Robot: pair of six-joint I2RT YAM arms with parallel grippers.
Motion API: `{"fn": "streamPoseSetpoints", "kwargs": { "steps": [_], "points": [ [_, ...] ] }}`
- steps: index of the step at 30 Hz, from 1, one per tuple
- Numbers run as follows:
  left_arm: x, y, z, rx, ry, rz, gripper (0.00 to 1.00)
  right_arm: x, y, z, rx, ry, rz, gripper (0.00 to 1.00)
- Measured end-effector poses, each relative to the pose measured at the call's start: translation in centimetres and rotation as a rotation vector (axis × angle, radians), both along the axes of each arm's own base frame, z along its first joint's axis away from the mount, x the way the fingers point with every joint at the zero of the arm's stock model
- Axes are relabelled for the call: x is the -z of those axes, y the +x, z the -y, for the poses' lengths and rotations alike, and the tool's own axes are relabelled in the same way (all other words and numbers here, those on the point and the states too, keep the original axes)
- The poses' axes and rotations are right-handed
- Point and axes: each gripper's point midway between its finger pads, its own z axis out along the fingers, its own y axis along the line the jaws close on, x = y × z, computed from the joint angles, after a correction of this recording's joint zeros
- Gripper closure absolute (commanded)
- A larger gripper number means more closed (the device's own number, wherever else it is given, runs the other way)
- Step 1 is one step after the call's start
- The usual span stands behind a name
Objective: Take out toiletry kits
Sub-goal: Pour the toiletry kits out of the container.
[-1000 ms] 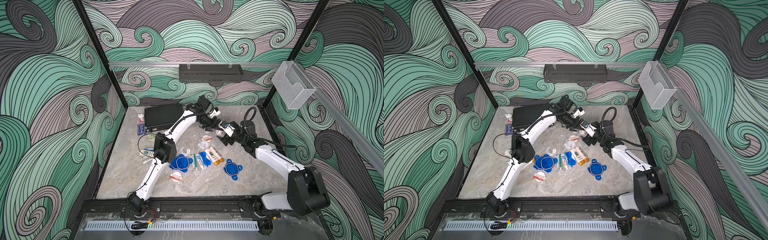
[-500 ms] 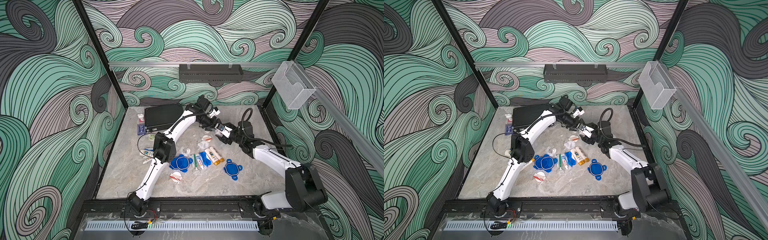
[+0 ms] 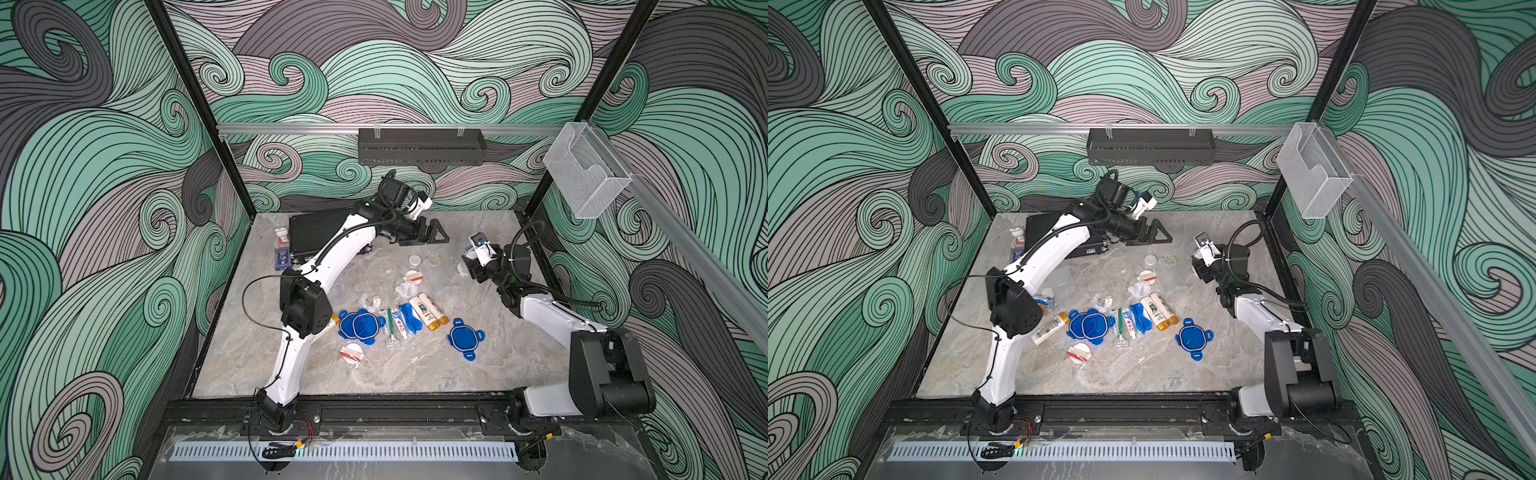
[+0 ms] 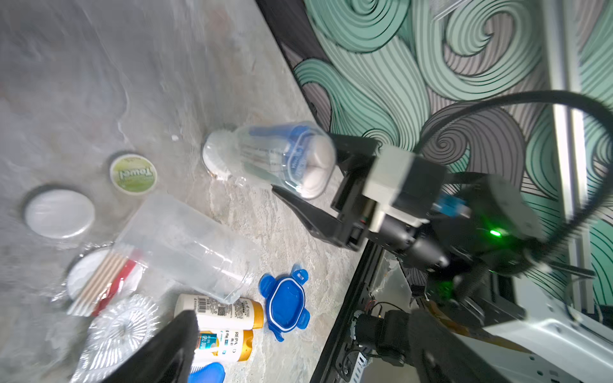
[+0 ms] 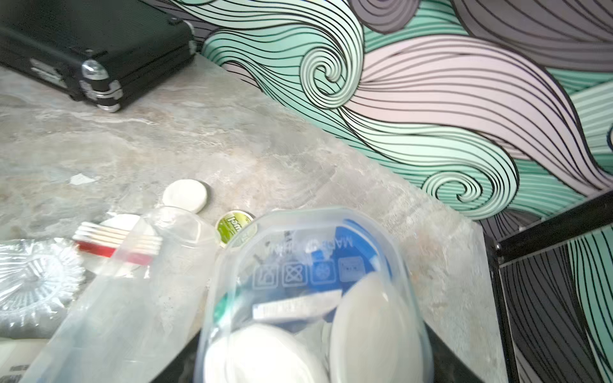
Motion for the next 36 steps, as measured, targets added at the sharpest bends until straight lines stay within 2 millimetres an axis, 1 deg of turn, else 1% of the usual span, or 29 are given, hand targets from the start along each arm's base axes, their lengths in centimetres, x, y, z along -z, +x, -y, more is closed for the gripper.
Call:
{"fn": "streamPoseSetpoints", "kwargs": {
  "steps": [2, 4, 5, 7, 10, 12, 14, 16, 18, 20, 21, 22, 25, 26, 27, 29, 30, 31, 32, 33, 34, 35, 36],
  "points": [
    [-2.6, -0.6, -1.5, -0.031, -0.03, 0.062, 0.01, 0.3, 0.0, 0.5, 0.033, 0.041, -0.018, 0.5],
    [-4.2, -1.3, -3.1, -0.061, -0.049, 0.101, 0.02, 0.2, 0.1, 0.8, 0.054, 0.072, -0.023, 0.51],
    [-4.7, -1.7, -4.0, -0.077, -0.055, 0.114, 0.01, 0.2, 0.1, 0.9, 0.065, 0.09, -0.027, 0.51],
    [-4.7, -2.4, -5.8, -0.108, -0.046, 0.117, 0.01, 0.2, 0.2, 1.1, 0.085, 0.122, -0.036, 0.51],
    [-3.0, -3.8, -8.5, -0.154, 0.002, 0.102, 0.01, -0.2, -0.1, 1.6, 0.135, 0.161, -0.077, 0.54],
    [-1.4, -5.1, -10.5, -0.178, 0.051, 0.094, 0.01, -1.3, -0.7, 2.2, 0.19, 0.193, -0.095, 0.58],
    [0.2, -7.1, -12.3, -0.188, 0.099, 0.096, 0.01, -3.4, -1.2, 3.0, 0.248, 0.237, -0.07, 0.58],
    [1.5, -9.2, -14.3, -0.2, 0.139, 0.101, 0.02, -4.5, -1.4, 3.5, 0.281, 0.27, -0.058, 0.57],
    [2.3, -11.3, -16.1, -0.207, 0.163, 0.117, 0.01, -4.2, -1.4, 3.8, 0.305, 0.289, -0.104, 0.56],
    [3.1, -13.1, -17.8, -0.219, 0.184, 0.141, 0.01, -3.3, -2.0, 3.7, 0.319, 0.314, -0.165, 0.57],
    [3.5, -13.8, -18.4, -0.22, 0.195, 0.147, 0.01, -3.3, -2.4, 3.6, 0.321, 0.325, -0.177, 0.58],
    [4.0, -14.4, -19.0, -0.225, 0.206, 0.153, 0.01, -3.8, -3.0, 3.3, 0.316, 0.338, -0.168, 0.58],
    [5.8, -15.7, -20.3, -0.241, 0.244, 0.157, 0.02, -6.8, -4.2, 2.8, 0.293, 0.367, -0.086, 0.57],
    [6.4, -16.0, -20.7, -0.245, 0.256, 0.154, 0.01, -7.7, -4.1, 2.8, 0.288, 0.374, -0.062, 0.55],
    [7.0, -16.3, -20.9, -0.249, 0.268, 0.152, 0.01, -8.0, -3.9, 2.8, 0.29, 0.375, -0.067, 0.54],
    [8.0, -16.7, -21.6, -0.259, 0.292, 0.147, 0.01, -7.8, -2.6, 3.0, 0.3, 0.377, -0.124, 0.52],
    [8.3, -16.9, -21.8, -0.264, 0.302, 0.144, 0.02, -7.2, -2.0, 3.0, 0.305, 0.375, -0.156, 0.52],
    [8.6, -17.0, -22.0, -0.268, 0.309, 0.143, 0.01, -6.4, -2.0, 3.0, 0.311, 0.37, -0.184, 0.55],
    [8.7, -17.1, -22.1, -0.273, 0.313, 0.145, 0.01, -5.9, -2.4, 2.9, 0.311, 0.361, -0.203, 0.57],
    [8.9, -17.2, -22.3, -0.278, 0.317, 0.148, 0.01, -6.0, -3.3, 2.2, 0.291, 0.345, -0.202, 0.58],
    [9.1, -17.4, -22.5, -0.281, 0.319, 0.151, 0.02, -7.0, -4.3, 1.2, 0.255, 0.33, -0.174, 0.58],
    [9.2, -17.6, -22.6, -0.283, 0.32, 0.154, 0.01, -8.7, -5.1, 0.1, 0.21, 0.321, -0.13, 0.57],
    [9.4, -17.8, -22.8, -0.286, 0.322, 0.155, 0.01, -11.5, -6.1, -1.0, 0.157, 0.319, -0.054, 0.56]
  ]
}}
